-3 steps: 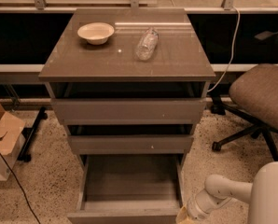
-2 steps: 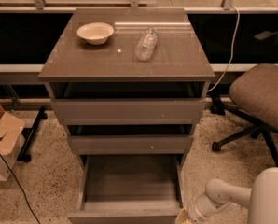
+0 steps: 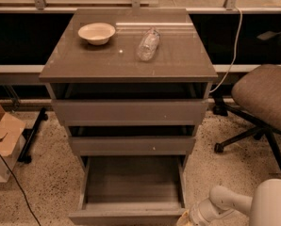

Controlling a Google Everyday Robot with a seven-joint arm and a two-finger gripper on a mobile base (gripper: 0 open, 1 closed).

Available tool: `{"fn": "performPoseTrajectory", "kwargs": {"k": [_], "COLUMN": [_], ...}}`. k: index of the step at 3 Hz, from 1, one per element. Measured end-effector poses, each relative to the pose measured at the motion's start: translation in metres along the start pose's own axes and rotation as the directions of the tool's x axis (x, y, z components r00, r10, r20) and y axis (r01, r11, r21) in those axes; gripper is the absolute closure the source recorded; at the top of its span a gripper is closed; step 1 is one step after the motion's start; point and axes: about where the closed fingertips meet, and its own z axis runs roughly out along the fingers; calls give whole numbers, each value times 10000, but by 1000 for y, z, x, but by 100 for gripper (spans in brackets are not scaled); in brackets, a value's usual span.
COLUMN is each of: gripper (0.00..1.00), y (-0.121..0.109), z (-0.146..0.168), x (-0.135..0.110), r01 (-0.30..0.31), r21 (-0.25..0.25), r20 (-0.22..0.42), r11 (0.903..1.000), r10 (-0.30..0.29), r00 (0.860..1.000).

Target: Close bottom drawer

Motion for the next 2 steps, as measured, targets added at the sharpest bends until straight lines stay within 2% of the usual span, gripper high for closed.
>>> {"fn": "performPoseTrajectory", "kwargs": {"k": [1, 2], "gripper": [100, 100], "y": [0, -11], "z": [0, 13], "x": [0, -11], "r01": [3, 427], "r21": [1, 204], "r20": [-1, 2], "r11": [10000, 9989], "r10": [-3, -427], "r00": [10000, 9991]}}
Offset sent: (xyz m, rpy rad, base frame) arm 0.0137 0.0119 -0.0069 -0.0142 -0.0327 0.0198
